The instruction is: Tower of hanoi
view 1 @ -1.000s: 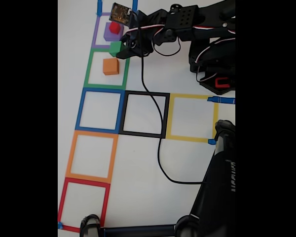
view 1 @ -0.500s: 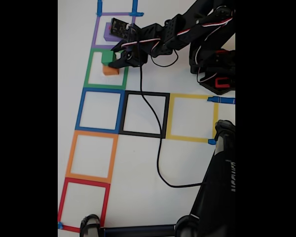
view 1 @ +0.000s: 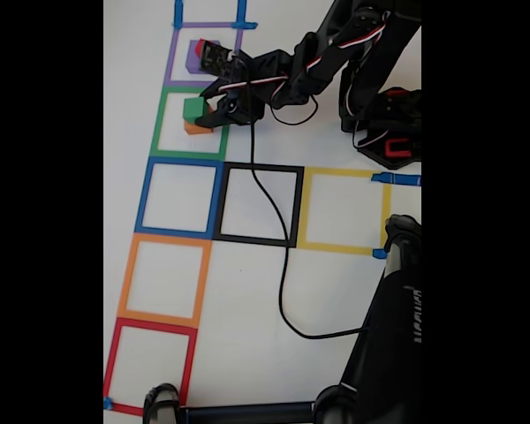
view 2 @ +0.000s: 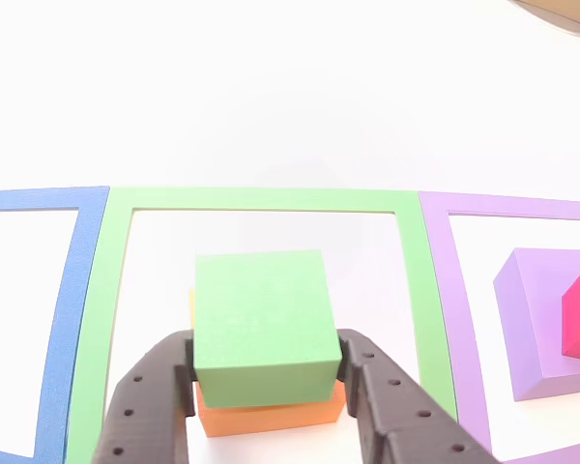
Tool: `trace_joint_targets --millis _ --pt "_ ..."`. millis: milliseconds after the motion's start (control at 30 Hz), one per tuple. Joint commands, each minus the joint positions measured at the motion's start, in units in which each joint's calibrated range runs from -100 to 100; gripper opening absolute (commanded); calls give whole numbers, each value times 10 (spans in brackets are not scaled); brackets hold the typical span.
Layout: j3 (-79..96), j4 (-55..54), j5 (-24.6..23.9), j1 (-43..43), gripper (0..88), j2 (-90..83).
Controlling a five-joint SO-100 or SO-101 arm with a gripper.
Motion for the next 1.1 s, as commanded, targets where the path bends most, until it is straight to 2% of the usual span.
trace_joint_targets --millis 0,367,767,900,1000,1067 --pt "-4 -25 4 0 46 9" --pt "-10 -62 4 -4 82 46" --pt "-13 -74 4 2 202 56" --pt "-14 -75 4 6 210 40" --pt "-14 -47 4 9 207 -9" --pt "-15 20 4 9 206 -76"
